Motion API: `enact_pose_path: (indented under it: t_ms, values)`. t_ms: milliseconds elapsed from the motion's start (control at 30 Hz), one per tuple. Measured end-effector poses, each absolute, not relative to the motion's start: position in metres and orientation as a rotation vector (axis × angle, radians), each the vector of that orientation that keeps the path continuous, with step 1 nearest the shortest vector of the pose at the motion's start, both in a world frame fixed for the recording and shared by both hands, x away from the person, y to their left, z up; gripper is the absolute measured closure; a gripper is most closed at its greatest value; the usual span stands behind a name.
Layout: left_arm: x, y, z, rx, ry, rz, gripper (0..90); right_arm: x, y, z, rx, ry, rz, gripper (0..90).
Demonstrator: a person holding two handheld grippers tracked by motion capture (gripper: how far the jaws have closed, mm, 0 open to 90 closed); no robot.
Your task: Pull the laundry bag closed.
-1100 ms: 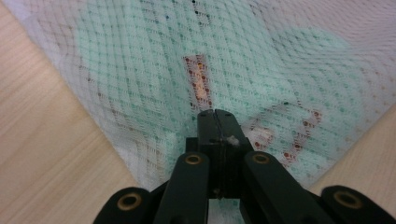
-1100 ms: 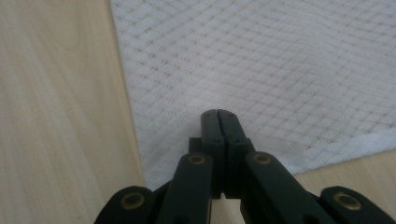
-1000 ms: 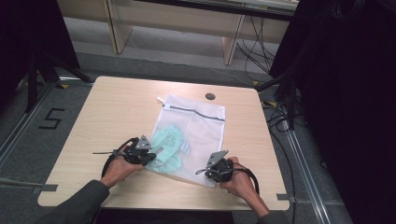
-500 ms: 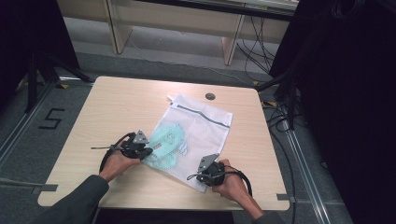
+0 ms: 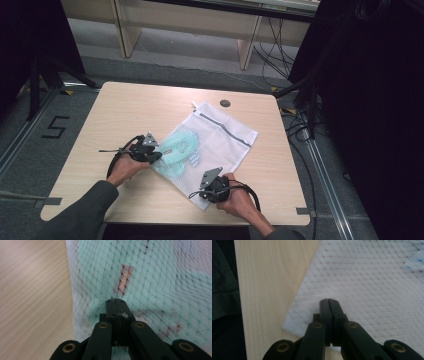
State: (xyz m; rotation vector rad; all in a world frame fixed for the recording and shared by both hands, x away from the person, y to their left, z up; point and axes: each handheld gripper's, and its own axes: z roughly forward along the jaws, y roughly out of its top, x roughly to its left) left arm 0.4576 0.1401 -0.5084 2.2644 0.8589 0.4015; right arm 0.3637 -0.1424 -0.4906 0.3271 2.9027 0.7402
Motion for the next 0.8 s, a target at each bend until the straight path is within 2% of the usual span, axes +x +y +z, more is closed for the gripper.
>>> enact_pose_path:
  t_ms: [800]
  values:
    - [0.483,0.137,-0.508,2.274,0.874,0.459,89.6,0.348,-0.093,-0.494,0.217,2.941,0.798,90.0]
